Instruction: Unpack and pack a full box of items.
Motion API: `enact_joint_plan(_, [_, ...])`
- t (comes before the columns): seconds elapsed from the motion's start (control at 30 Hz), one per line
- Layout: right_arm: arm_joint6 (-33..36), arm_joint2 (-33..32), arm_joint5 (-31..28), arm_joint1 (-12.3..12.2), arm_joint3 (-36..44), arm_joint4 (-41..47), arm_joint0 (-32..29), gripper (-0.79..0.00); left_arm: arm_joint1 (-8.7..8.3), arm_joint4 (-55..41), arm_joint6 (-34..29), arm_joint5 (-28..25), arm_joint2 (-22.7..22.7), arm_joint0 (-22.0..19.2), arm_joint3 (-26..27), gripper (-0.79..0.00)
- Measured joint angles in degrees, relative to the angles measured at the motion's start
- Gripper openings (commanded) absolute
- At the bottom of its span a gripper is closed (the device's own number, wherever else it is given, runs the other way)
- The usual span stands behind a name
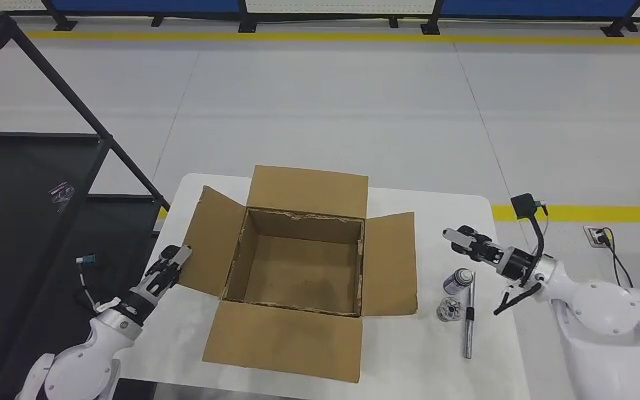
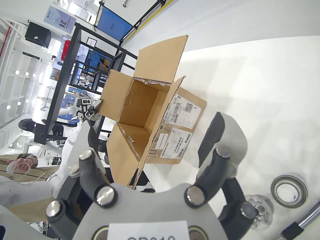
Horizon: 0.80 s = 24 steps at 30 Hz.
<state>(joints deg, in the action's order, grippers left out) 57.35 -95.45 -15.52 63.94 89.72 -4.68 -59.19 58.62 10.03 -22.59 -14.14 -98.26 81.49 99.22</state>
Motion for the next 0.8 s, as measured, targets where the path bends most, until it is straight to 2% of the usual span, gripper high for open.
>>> enact_joint_plan(0.23, [-0.2,5.3,3.0,0.1,1.1,-2.1,1.1,0.000,0.04,-0.1,-0.4,0.6,-0.1,-0.4,0.0,-0.785])
enact_joint_plan(0.4, [5.3,9.5,4.3,-0.1,0.2,-2.5,4.2,0.000,0.11,-0.8,0.3,0.4,-0.8,0.3,0.1,-0.785])
enact_joint_plan(0.6, [10.8,13.3,3.0,-0.2,-0.7,1.3,7.4,0.000,0.22,-1.5,0.9,0.0,-1.4,1.3,0.1,-0.785])
enact_joint_plan(0.8, [10.7,16.3,2.6,0.0,0.2,4.8,9.5,0.000,0.30,-1.4,1.1,0.0,-1.4,1.4,-0.6,-0.785])
